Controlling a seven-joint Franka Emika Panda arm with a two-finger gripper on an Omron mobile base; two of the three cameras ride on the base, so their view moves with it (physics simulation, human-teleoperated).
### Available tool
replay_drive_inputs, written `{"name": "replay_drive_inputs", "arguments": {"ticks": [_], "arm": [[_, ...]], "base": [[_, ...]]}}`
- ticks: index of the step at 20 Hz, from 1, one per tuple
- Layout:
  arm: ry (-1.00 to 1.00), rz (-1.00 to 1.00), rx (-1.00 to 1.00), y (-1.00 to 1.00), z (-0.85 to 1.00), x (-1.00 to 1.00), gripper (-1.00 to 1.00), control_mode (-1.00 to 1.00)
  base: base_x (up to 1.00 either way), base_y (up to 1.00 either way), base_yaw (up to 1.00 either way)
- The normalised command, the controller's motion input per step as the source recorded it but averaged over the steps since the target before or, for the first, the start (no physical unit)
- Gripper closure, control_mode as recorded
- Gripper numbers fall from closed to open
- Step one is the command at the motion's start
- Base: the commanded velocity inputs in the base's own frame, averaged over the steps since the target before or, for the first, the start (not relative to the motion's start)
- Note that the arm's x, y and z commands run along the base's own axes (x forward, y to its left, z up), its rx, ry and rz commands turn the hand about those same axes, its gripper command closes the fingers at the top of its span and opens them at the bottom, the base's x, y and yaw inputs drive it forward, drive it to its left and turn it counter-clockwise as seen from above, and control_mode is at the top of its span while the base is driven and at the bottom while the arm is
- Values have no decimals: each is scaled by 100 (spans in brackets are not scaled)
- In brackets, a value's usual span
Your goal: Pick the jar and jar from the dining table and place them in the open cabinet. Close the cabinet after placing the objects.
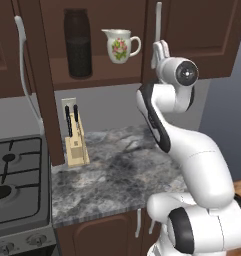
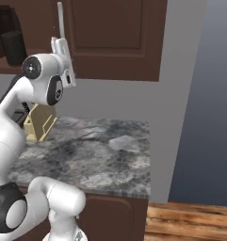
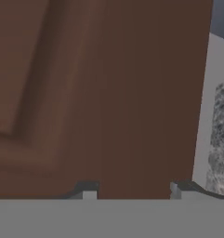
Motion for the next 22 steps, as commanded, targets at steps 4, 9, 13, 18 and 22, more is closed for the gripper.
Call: {"name": "replay_drive_inputs", "arguments": {"ticks": [4, 9, 13, 18, 22], "arm": [[0, -11, 0, -6, -12, 18, -100, -100], [-1, -2, 3, -15, 2, -17, -100, -100], [0, -1, 4, -13, 15, -32, -100, -100], [0, 0, 4, -5, 18, -41, -100, -100], [0, 0, 0, 0, 10, -38, -100, -100]], "base": [[0, 0, 0], [0, 0, 0], [0, 0, 0], [0, 0, 0], [0, 0, 0]]}}
